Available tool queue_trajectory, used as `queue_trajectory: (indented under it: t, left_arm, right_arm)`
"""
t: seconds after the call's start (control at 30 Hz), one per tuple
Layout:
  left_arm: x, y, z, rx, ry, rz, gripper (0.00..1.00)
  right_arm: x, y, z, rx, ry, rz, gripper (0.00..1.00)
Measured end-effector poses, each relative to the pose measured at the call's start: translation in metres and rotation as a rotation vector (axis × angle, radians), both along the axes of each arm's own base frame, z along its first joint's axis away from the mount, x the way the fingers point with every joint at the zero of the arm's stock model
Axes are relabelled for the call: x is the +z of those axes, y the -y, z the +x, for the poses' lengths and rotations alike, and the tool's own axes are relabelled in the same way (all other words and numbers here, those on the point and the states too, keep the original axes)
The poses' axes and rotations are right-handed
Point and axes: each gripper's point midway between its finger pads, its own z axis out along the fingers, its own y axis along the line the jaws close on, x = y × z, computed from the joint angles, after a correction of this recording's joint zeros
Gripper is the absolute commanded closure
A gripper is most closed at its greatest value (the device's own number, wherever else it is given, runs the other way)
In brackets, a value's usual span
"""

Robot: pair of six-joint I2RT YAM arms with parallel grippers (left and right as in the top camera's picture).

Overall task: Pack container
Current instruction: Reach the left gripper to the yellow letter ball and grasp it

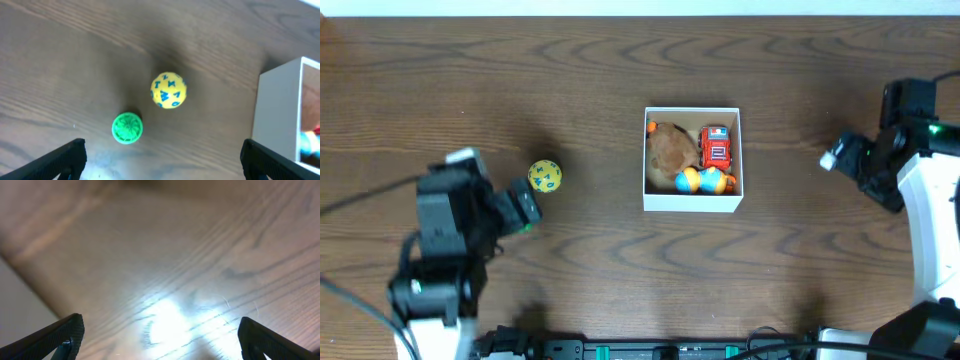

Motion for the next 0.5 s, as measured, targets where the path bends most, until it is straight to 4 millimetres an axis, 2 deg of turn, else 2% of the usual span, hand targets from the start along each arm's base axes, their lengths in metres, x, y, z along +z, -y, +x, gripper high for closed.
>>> queue_trajectory:
  t: [0.1,0.2,0.3,0.33,0.43,0.5]
  left_arm:
    - [0.017,-0.001,0.028,-0.002,-0.049,-0.004,0.02]
    - [0.009,-0.001,0.057,-0.006,-0.148,-0.008,0.02]
    - [-0.023,0.003,0.083,-0.018,-0.259,-0.011,0.02]
    - [-0.041,0.004,0.088,-0.022,-0.315,-0.012,0.02]
    - [-0.091,0.007,0.091,-0.031,-0.472,-0.018,0.02]
    - [-0.116,0.008,0.091,-0.032,-0.546,-0.020,0.02]
  right_arm:
    - [-0.017,0.000,-0.009,0.005,-0.033,0.009,0.01]
    - [-0.024,-0.002,-0.013,0.014,-0.049,0.014,0.01]
    - [-0.024,-0.002,-0.012,0.016,-0.045,0.013,0.01]
    - [-0.024,-0.002,-0.012,0.017,-0.044,0.013,0.01]
    - [-0.024,-0.002,-0.012,0.023,-0.045,0.012,0.01]
    - [-0.024,-0.002,-0.012,0.024,-0.045,0.012,0.01]
